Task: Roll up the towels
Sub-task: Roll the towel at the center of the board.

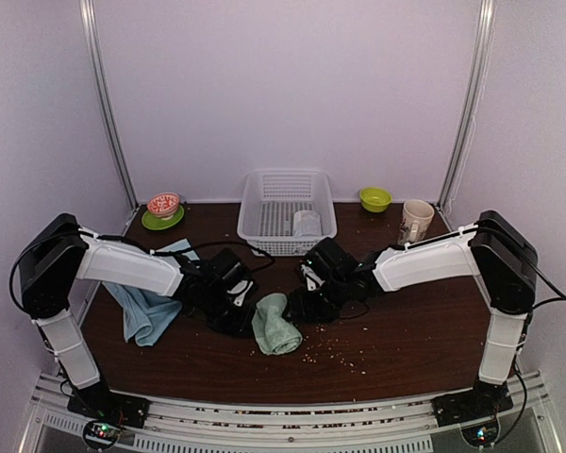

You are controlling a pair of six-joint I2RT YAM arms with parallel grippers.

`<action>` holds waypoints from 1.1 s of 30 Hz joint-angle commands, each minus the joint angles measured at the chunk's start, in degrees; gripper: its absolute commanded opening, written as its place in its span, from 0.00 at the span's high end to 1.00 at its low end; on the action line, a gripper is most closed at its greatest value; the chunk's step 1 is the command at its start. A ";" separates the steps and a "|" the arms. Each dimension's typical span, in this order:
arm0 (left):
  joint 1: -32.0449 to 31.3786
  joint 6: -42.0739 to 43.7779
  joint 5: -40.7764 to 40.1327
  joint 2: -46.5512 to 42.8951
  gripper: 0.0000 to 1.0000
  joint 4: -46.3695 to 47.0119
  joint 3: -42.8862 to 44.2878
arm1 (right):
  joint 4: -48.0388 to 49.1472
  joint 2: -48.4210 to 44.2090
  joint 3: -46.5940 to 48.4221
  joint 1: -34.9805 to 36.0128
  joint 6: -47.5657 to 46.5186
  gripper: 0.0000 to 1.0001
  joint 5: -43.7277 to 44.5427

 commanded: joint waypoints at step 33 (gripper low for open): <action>-0.59 2.26 2.54 -3.71 1.00 1.35 -2.09 | 0.04 6.13 2.35 3.08 2.95 0.42 1.13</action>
